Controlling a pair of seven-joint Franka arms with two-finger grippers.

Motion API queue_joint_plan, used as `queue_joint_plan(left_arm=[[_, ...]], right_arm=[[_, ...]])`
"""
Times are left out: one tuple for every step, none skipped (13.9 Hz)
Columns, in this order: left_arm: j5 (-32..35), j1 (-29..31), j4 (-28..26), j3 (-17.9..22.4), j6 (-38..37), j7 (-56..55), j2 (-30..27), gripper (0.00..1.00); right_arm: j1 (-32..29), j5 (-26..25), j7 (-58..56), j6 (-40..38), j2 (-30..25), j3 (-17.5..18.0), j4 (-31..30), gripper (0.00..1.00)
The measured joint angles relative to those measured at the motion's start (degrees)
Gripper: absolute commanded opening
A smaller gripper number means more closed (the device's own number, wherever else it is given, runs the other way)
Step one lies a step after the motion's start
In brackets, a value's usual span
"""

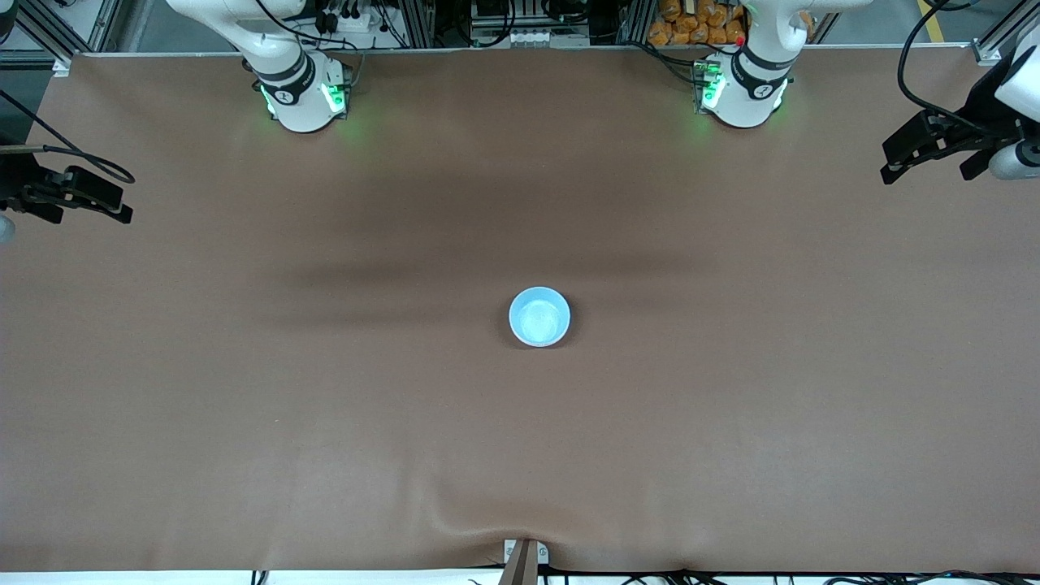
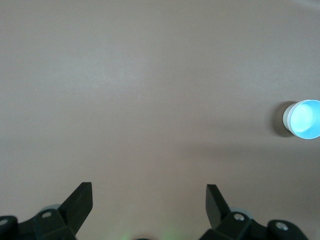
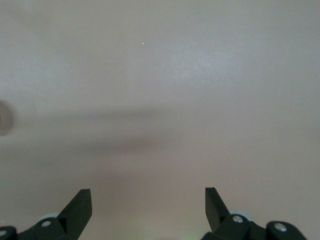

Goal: Stack pink and blue bowls on white bowl

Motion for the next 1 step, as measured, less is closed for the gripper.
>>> queue_joint_plan(left_arm=[[0.0, 0.0, 0.0, 0.0, 0.0, 0.0, 0.0, 1.00]], right_arm=[[-0.1, 0.0, 0.0, 0.0, 0.0, 0.0, 0.0, 1.00]])
